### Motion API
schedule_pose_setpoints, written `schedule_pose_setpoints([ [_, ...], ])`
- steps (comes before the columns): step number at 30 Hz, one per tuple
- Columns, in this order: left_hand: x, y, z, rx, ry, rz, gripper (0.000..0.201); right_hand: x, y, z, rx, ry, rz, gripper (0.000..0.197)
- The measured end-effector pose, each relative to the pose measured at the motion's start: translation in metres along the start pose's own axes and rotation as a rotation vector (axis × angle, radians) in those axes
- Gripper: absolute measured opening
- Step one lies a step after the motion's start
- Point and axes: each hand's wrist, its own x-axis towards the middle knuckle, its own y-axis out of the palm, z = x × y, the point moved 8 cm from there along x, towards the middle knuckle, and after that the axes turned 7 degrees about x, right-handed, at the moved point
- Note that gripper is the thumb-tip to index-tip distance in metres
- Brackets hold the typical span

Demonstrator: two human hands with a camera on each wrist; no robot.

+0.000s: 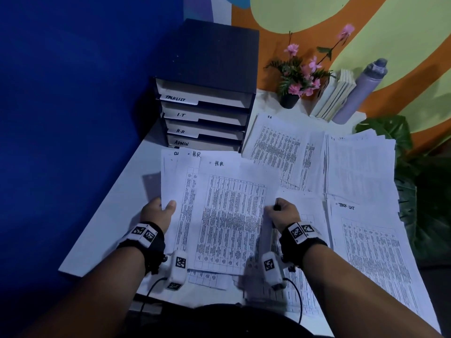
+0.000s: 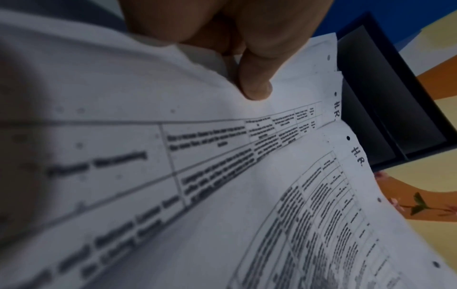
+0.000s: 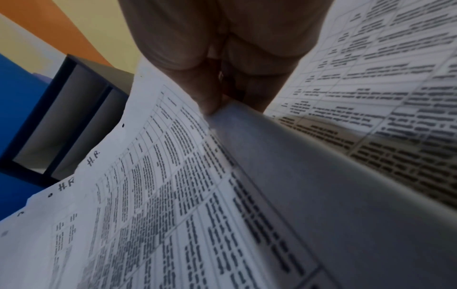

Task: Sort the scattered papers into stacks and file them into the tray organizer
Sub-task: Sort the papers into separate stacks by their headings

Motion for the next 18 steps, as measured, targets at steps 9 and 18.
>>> schedule_pose_setpoints([
  [9,-0.009,0.016,-0.016,-0.154,0.025,0.044,0.013,-0.004,0.009,0.005,0.134,-0.06,0.015,0.025],
  [18,-0.007,0.002,-0.017,-0.083,0.022,0.016,0.026,-0.004,-0.014,-0.001,0.197,-0.093,-0.04,0.018],
])
